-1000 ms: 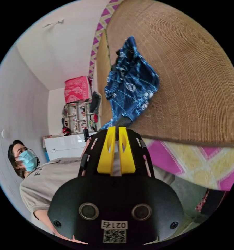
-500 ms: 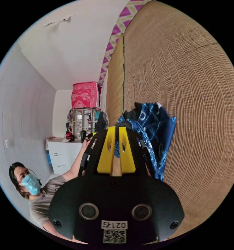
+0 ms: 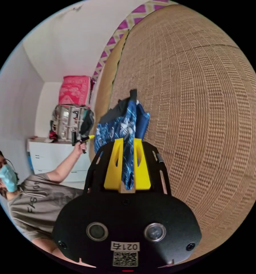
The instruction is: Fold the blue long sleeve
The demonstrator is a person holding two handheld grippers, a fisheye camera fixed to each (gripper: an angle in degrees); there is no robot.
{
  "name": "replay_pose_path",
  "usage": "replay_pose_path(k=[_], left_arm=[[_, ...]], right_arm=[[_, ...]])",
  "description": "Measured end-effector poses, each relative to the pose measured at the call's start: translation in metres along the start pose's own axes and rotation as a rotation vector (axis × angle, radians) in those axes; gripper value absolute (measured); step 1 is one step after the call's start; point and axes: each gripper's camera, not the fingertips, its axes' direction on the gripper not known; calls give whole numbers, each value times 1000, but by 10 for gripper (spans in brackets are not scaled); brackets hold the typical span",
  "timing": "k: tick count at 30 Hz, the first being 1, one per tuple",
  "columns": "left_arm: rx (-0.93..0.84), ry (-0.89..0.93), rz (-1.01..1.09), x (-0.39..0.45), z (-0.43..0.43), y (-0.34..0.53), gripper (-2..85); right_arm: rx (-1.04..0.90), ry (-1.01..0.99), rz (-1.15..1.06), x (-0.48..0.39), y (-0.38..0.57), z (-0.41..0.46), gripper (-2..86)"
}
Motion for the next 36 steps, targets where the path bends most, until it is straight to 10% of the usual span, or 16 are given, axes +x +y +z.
replay_pose_path(k=[6,21,36], left_arm=[[24,-107,-126,11,15,84,126],[-253,273,-173,-75,17,101,-7],[-103,9,116,-124,-63,133,20]], right_arm=[[-130,43,12,-5,61,51,101],[-295,-29,65,-28,165,96,4],[8,-206,356,-99,368,214,87]])
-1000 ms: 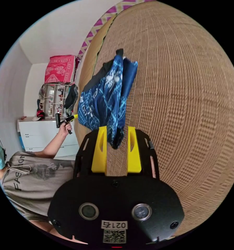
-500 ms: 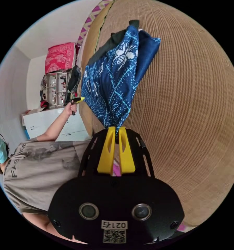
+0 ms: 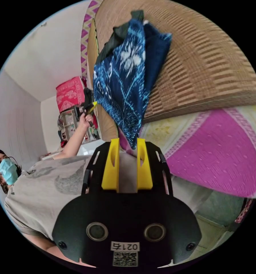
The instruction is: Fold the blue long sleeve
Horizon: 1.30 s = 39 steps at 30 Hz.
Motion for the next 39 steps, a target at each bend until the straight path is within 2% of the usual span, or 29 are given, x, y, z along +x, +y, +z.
replay_pose_path(k=[3,5,7,10,17,19,24,28,32,39], left_arm=[[85,16,-66,-3,-11,70,41],[91,119,-101,0,-4,114,49],[77,301,-168,14,19,164,56],[58,487,-247,50,63,208,62],[83,594,-384,121,158,245,97],[140,654,-486,129,183,262,106],[216,701,-546,146,218,287,112],[306,778,-549,149,234,288,81],[234,809,-586,155,246,287,4],[299,869,-563,163,175,291,-9]], right_arm=[[152,36,-12,-1,4,-58,86],[243,56,-35,-5,-11,-96,88],[265,66,-55,-9,-33,-115,91],[214,113,-55,-7,-84,-130,107],[23,131,-84,1,-201,-134,116],[-11,85,-89,6,-219,-133,112],[-60,-74,-93,15,-248,-125,118],[-85,-88,-83,13,-264,-118,100],[-83,-51,-72,19,-271,-132,28],[-219,-89,-108,-18,-276,-146,8]])
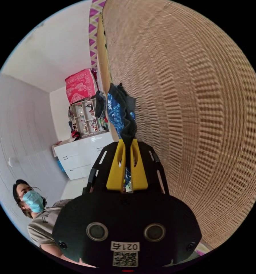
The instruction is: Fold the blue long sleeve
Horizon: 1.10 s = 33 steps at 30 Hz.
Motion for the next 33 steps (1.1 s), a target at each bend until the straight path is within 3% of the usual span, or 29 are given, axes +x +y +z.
replay_pose_path(k=[6,12,20,23,26,29,33], left_arm=[[52,162,79,76,-60,-52,-10],[139,159,124,111,-135,-167,-8],[242,37,-70,16,-188,-290,60],[339,101,-131,-17,-204,-273,68],[338,30,-31,2,-209,-255,63],[261,-39,166,44,-187,-258,56],[76,-425,550,126,-107,-289,48]], right_arm=[[-71,-54,-80,-94,-51,25,6],[-102,13,-145,-175,-154,113,11],[-86,316,-52,-163,-260,225,67],[-6,211,-84,-161,-248,214,60],[13,176,-195,-176,-217,208,27],[-134,162,-311,-182,-188,243,2],[-269,379,-405,-168,-161,310,-6]])
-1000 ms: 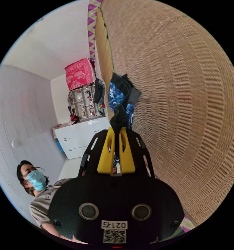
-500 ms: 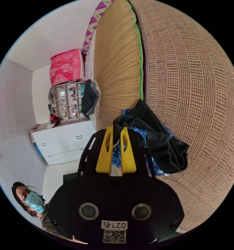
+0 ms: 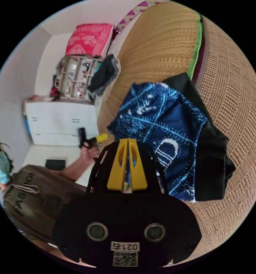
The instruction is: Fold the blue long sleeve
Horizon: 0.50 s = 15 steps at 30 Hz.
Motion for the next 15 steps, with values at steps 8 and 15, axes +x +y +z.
replay_pose_path(k=[8,15], left_arm=[[-113,-63,-100,-25,60,-35,-7],[-41,-41,42,-9,28,-63,17]], right_arm=[[112,305,-99,-32,42,3,-7],[435,192,288,30,168,-86,37]])
